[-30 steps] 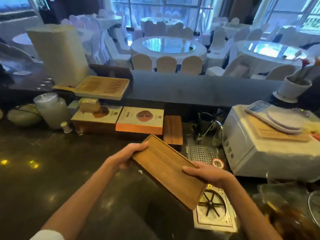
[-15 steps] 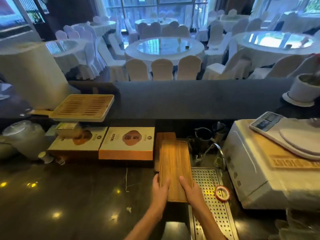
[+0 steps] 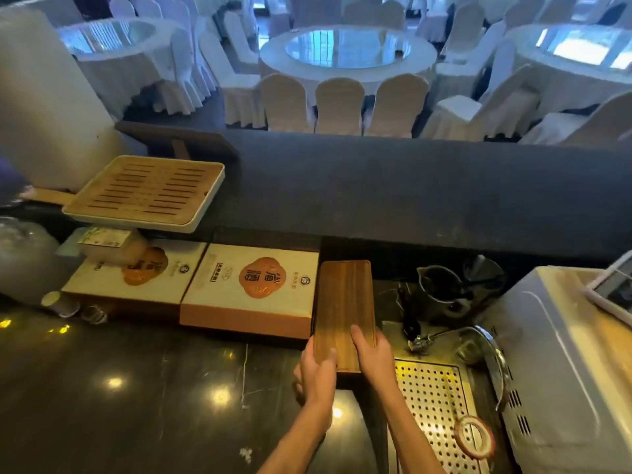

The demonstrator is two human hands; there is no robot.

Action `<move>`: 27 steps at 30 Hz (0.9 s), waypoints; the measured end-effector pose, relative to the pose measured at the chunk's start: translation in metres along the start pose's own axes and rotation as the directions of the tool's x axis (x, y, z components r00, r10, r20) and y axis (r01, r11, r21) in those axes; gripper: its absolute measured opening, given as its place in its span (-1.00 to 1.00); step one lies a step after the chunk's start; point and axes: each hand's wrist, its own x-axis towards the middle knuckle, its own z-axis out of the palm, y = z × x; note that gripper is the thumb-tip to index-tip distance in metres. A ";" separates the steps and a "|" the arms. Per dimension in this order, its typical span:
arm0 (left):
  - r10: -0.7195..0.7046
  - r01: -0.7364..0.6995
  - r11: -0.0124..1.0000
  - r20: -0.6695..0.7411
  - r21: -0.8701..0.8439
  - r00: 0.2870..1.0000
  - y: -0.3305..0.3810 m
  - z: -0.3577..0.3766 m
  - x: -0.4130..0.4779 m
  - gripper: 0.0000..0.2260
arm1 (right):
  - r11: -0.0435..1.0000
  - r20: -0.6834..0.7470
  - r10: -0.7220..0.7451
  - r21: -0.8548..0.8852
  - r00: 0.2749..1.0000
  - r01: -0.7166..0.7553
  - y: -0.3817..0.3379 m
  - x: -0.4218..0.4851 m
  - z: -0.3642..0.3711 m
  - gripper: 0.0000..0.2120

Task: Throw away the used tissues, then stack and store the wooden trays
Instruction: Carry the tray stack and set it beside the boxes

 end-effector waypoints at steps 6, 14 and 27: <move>0.083 -0.072 0.987 0.071 -0.145 0.994 -0.006 0.001 0.006 -0.49 | 0.969 -0.113 -0.012 -0.248 0.994 -0.016 0.006 0.004 0.011 -0.43; 0.064 -0.070 0.976 -0.035 -0.206 0.997 -0.017 0.008 0.005 -0.55 | 0.986 -0.037 -0.046 -0.160 0.998 0.040 0.008 0.008 0.006 -0.46; -0.321 0.321 0.524 0.166 -0.789 0.932 0.019 0.011 0.028 -0.48 | 0.999 0.095 -0.009 -0.050 0.995 0.014 -0.010 0.021 0.012 -0.40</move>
